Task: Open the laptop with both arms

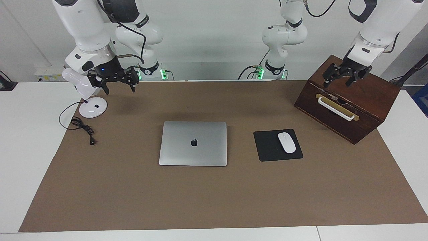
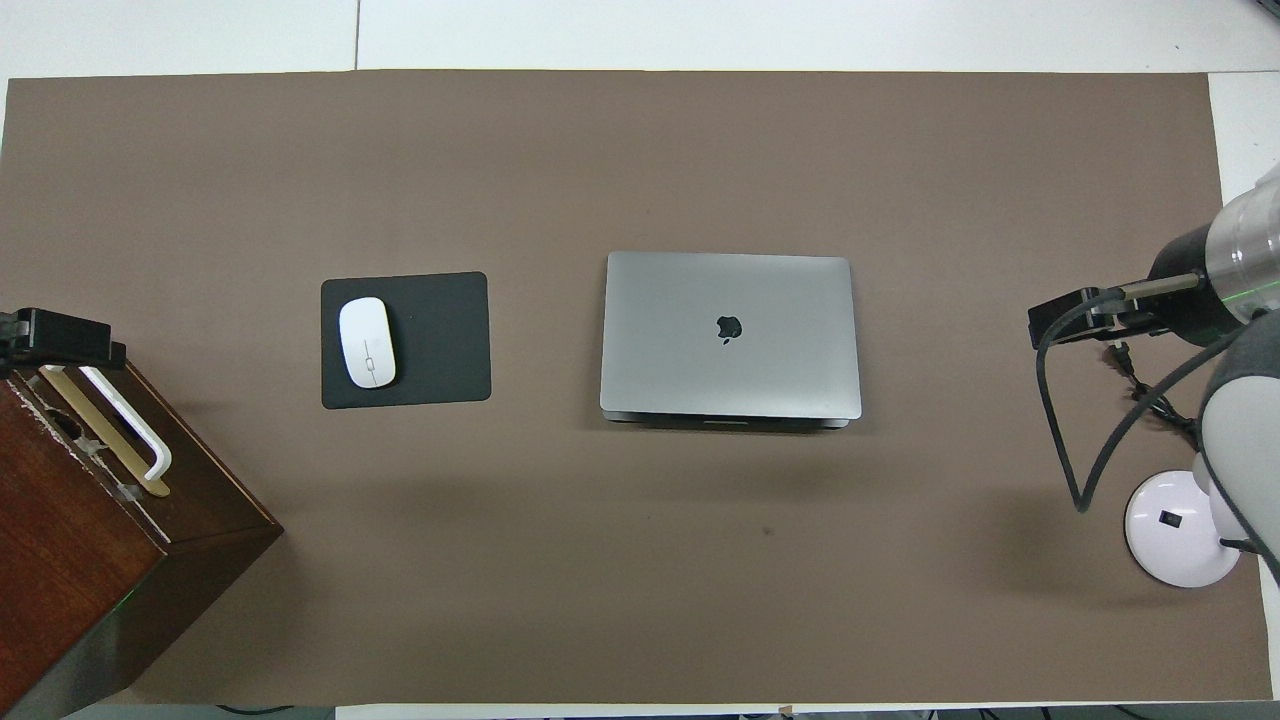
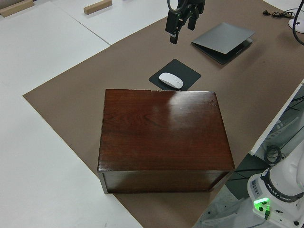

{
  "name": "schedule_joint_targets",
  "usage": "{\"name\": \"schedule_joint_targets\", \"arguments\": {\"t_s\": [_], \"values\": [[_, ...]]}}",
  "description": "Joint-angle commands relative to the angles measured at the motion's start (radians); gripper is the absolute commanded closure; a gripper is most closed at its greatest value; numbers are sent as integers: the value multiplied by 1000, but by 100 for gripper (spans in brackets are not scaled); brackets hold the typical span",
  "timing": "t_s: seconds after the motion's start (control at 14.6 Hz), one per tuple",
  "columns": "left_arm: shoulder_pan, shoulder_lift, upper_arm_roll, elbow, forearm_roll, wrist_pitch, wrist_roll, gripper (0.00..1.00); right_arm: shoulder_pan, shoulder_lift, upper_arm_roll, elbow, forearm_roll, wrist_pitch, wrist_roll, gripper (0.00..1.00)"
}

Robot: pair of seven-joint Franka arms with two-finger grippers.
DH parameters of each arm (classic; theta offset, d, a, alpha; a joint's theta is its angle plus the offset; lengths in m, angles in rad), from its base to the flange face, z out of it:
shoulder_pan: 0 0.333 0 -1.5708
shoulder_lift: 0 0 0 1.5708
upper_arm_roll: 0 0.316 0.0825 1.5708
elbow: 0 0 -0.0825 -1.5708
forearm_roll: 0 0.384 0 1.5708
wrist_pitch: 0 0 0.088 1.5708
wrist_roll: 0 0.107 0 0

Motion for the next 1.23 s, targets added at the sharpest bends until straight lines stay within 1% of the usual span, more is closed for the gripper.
{"name": "schedule_joint_targets", "arguments": {"t_s": [0.0, 0.75, 0.89, 1.1, 1.16], "values": [[13, 15, -6, 31, 9, -23, -6, 0, -10, -5, 3, 5, 20, -18, -19, 0], [27, 15, -8, 27, 15, -11, -20, 0, -13, -17, 3, -21, 23, -6, -23, 0], [26, 12, -8, 27, 10, -14, -40, 0, -11, -21, 3, -33, 23, 15, -29, 0], [23, 12, -13, 25, 9, -17, -78, 0, -11, -26, 3, -55, 23, 66, -118, 0], [23, 12, -13, 25, 9, -19, -80, 0, -11, -28, 3, -55, 23, 66, -127, 0]]}}
